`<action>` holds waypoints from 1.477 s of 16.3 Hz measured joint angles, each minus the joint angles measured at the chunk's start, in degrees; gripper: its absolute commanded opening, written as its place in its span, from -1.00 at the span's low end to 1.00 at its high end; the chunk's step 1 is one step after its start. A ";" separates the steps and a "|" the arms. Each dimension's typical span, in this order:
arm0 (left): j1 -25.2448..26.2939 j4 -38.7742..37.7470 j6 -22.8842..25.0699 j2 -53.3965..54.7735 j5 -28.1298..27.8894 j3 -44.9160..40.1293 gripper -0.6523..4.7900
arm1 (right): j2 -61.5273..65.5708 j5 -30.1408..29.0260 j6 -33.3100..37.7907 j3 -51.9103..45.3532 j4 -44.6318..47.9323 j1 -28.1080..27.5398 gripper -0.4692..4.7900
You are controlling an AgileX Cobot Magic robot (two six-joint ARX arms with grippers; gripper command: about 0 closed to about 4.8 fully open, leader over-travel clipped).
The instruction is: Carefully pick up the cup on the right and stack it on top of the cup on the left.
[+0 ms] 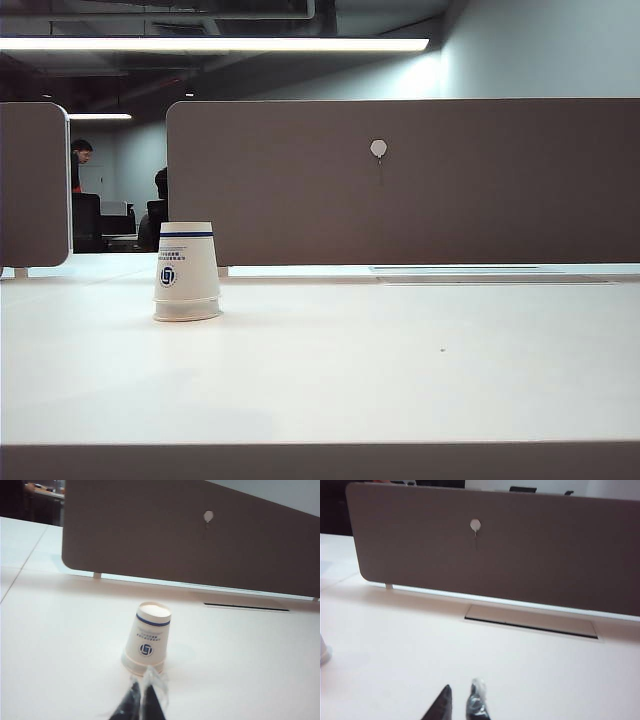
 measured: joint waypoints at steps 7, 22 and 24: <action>0.00 -3.32 0.50 0.00 -4.76 -0.02 -0.71 | -4.17 0.70 -0.22 -0.22 -4.44 0.00 -0.67; 0.02 -6.71 2.43 0.00 -10.73 -0.04 -0.78 | -13.79 5.35 1.97 -5.88 -5.05 -0.17 -0.84; 0.02 -6.82 2.45 0.00 -11.89 -0.04 -0.78 | -13.79 5.84 1.99 -5.92 -4.76 -0.17 -0.84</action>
